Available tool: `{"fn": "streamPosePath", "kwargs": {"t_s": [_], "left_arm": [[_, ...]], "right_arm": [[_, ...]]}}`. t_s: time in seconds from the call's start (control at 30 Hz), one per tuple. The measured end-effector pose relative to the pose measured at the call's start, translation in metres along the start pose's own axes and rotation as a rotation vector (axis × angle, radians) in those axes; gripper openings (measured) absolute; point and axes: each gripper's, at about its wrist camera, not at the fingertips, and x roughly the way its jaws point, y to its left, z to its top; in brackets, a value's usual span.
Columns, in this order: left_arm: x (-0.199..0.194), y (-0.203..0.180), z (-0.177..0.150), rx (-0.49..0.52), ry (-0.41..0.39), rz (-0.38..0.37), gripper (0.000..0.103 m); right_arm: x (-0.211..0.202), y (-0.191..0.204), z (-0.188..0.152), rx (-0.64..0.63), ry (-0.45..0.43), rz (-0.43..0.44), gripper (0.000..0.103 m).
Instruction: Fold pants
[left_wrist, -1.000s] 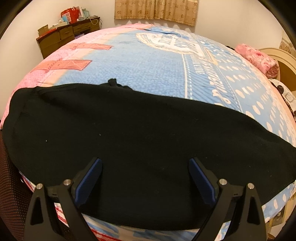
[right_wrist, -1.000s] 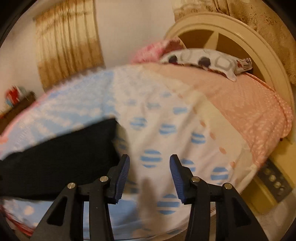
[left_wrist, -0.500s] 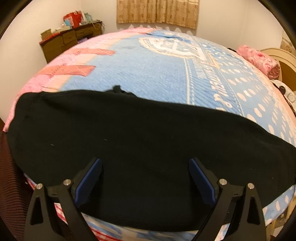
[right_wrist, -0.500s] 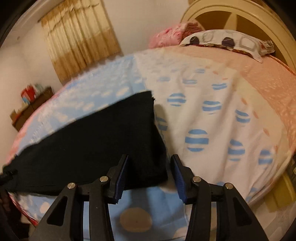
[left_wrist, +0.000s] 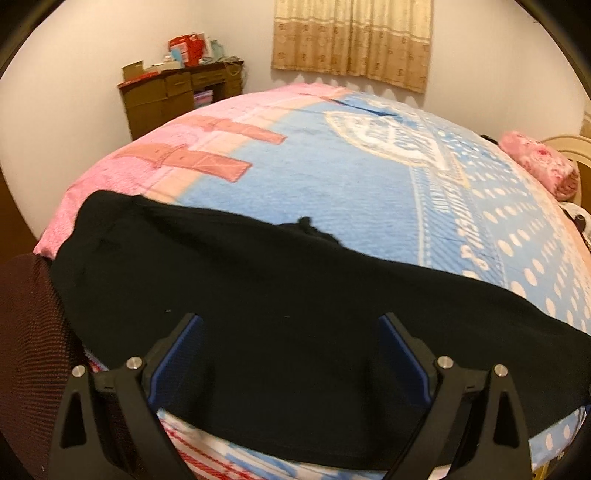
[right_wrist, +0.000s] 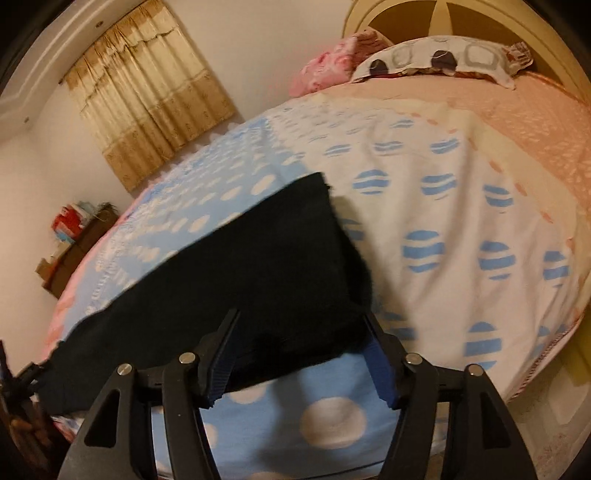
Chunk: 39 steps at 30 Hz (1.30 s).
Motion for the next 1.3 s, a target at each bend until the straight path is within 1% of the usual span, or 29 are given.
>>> {"fn": "streamPosePath", "kwargs": {"t_s": [0.07,0.13,0.2,0.23,0.27,0.3,0.33,0.37,0.4,0.43,0.47,0.53,0.6,0.67,0.73,0.77,0.8,0.83,0.9,1.0,1.07,1.17,1.2,1.23,1.27,1.3], "left_arm": [[-0.002,0.013,0.006,-0.021,-0.007,0.015,0.097],[-0.011,0.033,0.014,-0.061,-0.046,0.043,0.097],[-0.024,0.061,0.022,-0.136,-0.095,0.083,0.097],[-0.031,0.079,0.027,-0.197,-0.114,0.094,0.097],[-0.033,0.092,0.029,-0.245,-0.122,0.09,0.097],[-0.035,0.104,0.03,-0.288,-0.125,0.08,0.097],[-0.036,0.118,0.03,-0.35,-0.125,0.062,0.097],[-0.036,0.126,0.03,-0.385,-0.124,0.054,0.097],[-0.036,0.131,0.029,-0.41,-0.122,0.049,0.097],[-0.035,0.135,0.028,-0.427,-0.119,0.047,0.097],[-0.035,0.135,0.028,-0.431,-0.115,0.049,0.097],[-0.035,0.132,0.029,-0.418,-0.112,0.06,0.097],[-0.038,0.127,0.03,-0.389,-0.119,0.072,0.097],[-0.039,0.121,0.029,-0.357,-0.127,0.085,0.097],[-0.04,0.118,0.03,-0.339,-0.133,0.098,0.097],[-0.04,0.118,0.029,-0.335,-0.132,0.1,0.097],[-0.038,0.119,0.028,-0.334,-0.127,0.101,0.097],[-0.038,0.121,0.027,-0.337,-0.121,0.103,0.097],[-0.035,0.126,0.024,-0.353,-0.11,0.109,0.097],[-0.036,0.134,0.021,-0.37,-0.103,0.12,0.097],[-0.036,0.139,0.02,-0.379,-0.103,0.132,0.097],[-0.036,0.147,0.018,-0.4,-0.106,0.144,0.097],[-0.035,0.148,0.018,-0.406,-0.103,0.143,0.097],[-0.033,0.149,0.017,-0.41,-0.099,0.142,0.097],[-0.031,0.149,0.016,-0.409,-0.094,0.142,0.097],[-0.029,0.148,0.016,-0.405,-0.089,0.141,0.097]], "right_arm": [[-0.002,-0.004,0.002,0.033,0.005,0.044,0.046],[-0.002,-0.013,0.005,0.084,0.007,0.071,0.046],[0.0,-0.03,0.004,0.211,0.013,0.138,0.046],[0.002,-0.041,0.001,0.296,0.01,0.19,0.046],[0.003,-0.046,-0.002,0.342,0.005,0.217,0.046],[0.005,-0.049,-0.004,0.369,0.002,0.237,0.046],[0.006,-0.049,-0.004,0.364,0.004,0.235,0.046],[0.006,-0.044,-0.003,0.335,0.009,0.219,0.045],[0.005,-0.04,-0.002,0.305,0.014,0.196,0.028],[0.004,-0.032,0.002,0.25,0.025,0.15,0.012],[0.005,-0.028,0.005,0.228,0.039,0.143,0.009],[0.001,-0.023,0.011,0.233,0.031,0.144,0.009],[-0.008,-0.002,0.021,0.172,0.005,0.149,0.009],[-0.019,0.04,0.033,0.031,-0.029,0.182,0.009],[-0.025,0.095,0.04,-0.152,-0.051,0.219,0.009],[-0.024,0.118,0.039,-0.22,-0.042,0.248,0.009],[-0.018,0.151,0.034,-0.305,-0.016,0.297,0.009],[-0.013,0.17,0.029,-0.349,0.002,0.326,0.009],[0.003,0.212,0.011,-0.443,0.045,0.394,0.009],[0.033,0.275,-0.031,-0.597,0.107,0.473,0.009],[0.048,0.303,-0.06,-0.689,0.138,0.486,0.009],[0.063,0.33,-0.097,-0.818,0.146,0.468,0.01],[0.068,0.338,-0.112,-0.869,0.149,0.451,0.013],[0.071,0.34,-0.119,-0.894,0.15,0.439,0.014],[0.073,0.342,-0.127,-0.92,0.152,0.438,0.023],[0.072,0.34,-0.132,-0.934,0.152,0.46,0.045]]}}
